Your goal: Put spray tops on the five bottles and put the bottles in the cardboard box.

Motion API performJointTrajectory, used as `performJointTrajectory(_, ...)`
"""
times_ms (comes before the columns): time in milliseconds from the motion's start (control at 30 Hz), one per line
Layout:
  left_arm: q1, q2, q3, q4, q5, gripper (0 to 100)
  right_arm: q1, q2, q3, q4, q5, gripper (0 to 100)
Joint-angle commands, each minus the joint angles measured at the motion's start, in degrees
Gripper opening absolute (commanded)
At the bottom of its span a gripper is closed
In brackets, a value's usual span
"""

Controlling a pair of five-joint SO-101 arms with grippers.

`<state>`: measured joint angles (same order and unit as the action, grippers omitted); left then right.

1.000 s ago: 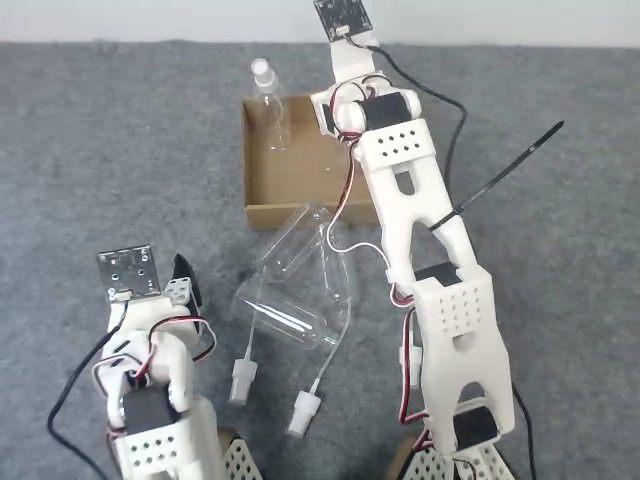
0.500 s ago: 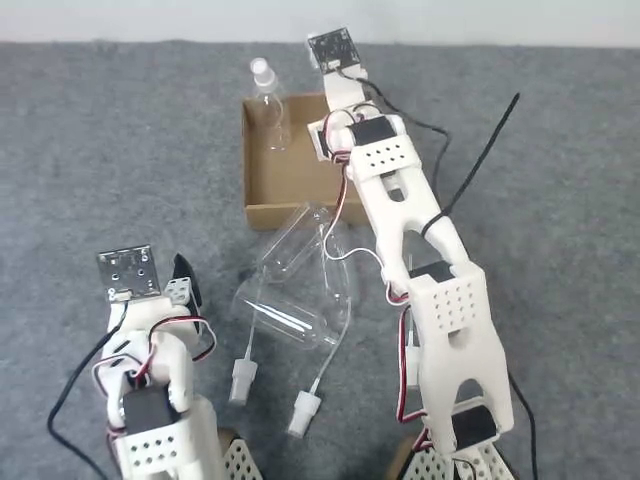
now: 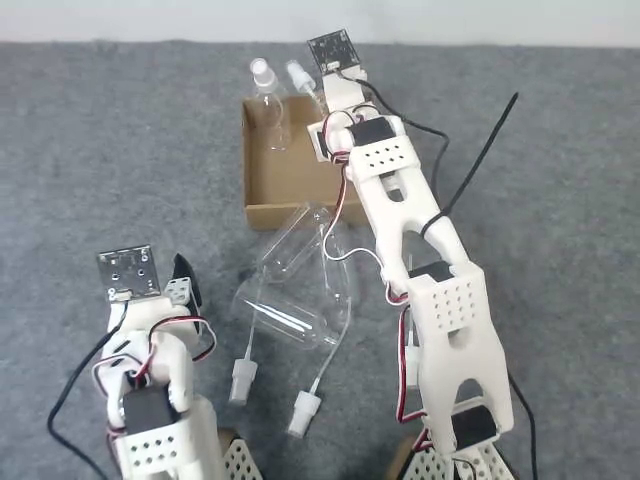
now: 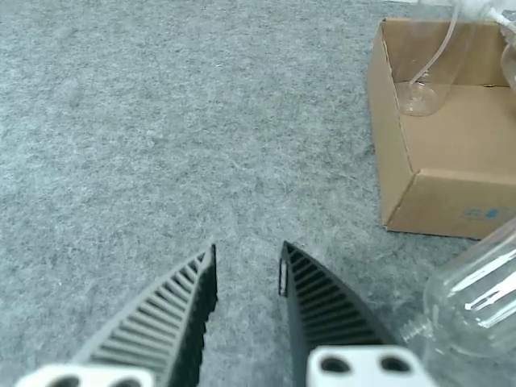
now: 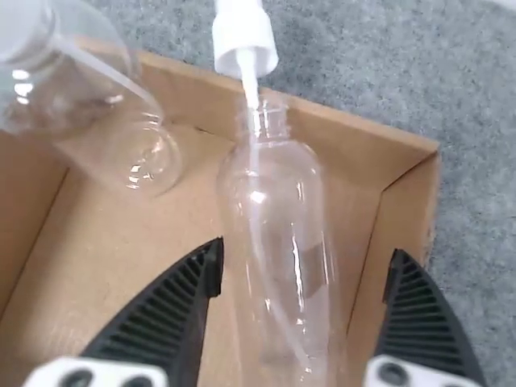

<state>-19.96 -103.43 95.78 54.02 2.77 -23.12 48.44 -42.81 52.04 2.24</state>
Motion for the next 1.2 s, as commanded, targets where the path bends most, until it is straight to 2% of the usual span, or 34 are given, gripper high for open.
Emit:
performJointTrajectory(0, -0.44, -1.32, -0.75, -2.02, -0.18, 12, -0.22, -1.1, -0.62, -1.36, 0.88, 26.3)
performJointTrajectory(200, -0.44, -1.32, -0.66, -1.93, -0.18, 12, -0.22, 1.01, -0.88, -1.54, 1.05, 25.5)
performJointTrajectory(400, -0.44, -1.32, -0.66, -1.93, -0.18, 12, -0.31, 1.01, -0.88, -2.07, 1.05, 6.9)
performJointTrajectory(500, -0.44, -1.32, -0.66, -1.93, -0.18, 12, -0.13, 1.36, -0.88, -3.21, 1.05, 0.7)
performJointTrajectory(1167, -0.44, -1.32, -0.66, -1.85, -0.26, 12, -0.04, -2.33, -0.62, -3.3, 4.57, 0.6)
